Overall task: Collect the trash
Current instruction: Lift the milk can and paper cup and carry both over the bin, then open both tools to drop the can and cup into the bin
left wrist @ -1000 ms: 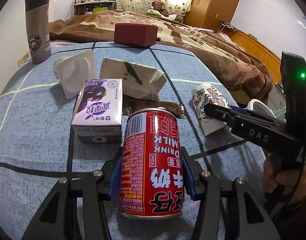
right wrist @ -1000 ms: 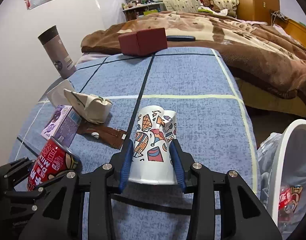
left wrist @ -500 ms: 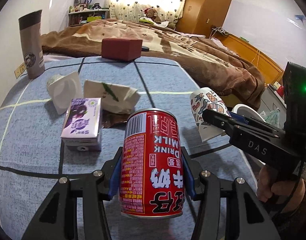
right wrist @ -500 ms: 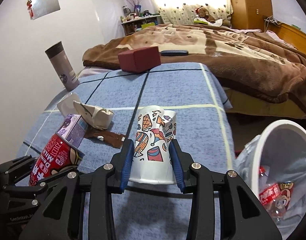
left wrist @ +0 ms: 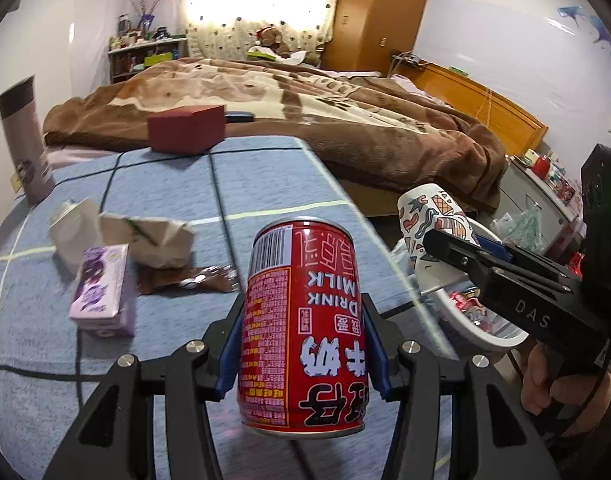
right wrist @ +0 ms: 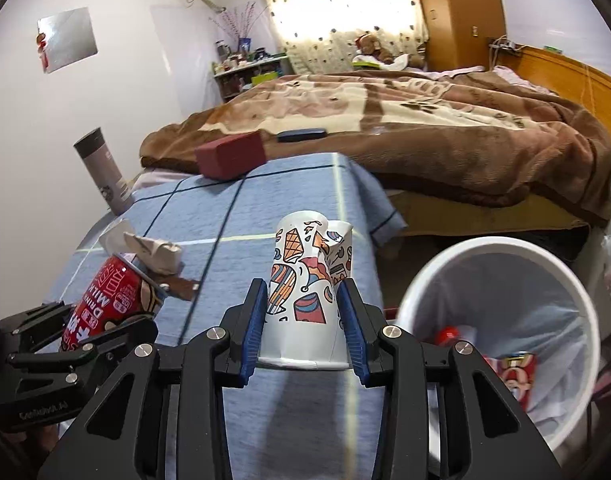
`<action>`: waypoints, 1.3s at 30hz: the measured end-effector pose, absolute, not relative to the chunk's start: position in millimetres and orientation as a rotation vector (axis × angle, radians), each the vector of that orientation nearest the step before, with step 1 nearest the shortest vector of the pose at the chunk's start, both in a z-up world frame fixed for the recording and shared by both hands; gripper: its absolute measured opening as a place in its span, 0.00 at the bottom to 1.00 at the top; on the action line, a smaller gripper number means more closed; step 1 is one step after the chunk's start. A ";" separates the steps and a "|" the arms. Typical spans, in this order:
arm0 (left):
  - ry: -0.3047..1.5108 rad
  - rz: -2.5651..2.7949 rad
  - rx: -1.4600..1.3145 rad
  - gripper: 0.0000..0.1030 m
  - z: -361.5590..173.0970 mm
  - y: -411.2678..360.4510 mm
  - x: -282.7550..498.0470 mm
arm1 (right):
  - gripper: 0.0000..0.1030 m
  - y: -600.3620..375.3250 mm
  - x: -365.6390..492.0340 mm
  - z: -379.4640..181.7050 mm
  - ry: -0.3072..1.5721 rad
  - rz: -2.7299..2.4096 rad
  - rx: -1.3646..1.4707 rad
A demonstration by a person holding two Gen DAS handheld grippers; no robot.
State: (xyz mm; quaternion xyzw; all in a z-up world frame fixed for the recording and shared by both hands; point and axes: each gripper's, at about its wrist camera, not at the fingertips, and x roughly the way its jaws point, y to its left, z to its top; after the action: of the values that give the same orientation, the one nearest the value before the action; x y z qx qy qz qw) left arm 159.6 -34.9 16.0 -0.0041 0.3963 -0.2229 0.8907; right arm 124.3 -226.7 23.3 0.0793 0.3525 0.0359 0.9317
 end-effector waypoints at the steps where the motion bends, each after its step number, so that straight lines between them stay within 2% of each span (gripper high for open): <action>1: 0.823 -0.471 -0.006 0.52 17.1 -41.2 160.1 | 0.37 -230.8 122.6 23.8 0.718 0.065 0.167; 15: 0.806 -0.592 0.051 0.52 26.8 -126.8 159.3 | 0.38 -296.2 99.5 25.8 0.700 -0.075 0.218; 32: 0.866 -0.696 0.128 0.53 8.3 -214.5 154.2 | 0.40 -354.3 88.7 4.1 0.771 -0.221 0.232; 39: 0.879 -0.718 0.114 0.54 4.3 -227.6 154.4 | 0.48 -363.4 86.7 -2.2 0.809 -0.262 0.201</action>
State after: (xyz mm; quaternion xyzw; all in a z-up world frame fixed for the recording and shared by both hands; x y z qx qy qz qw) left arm 154.4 -227.6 4.3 0.0541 0.4162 -0.3400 0.8416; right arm 86.7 -363.4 -2.2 0.0971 0.3920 -0.1270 0.9060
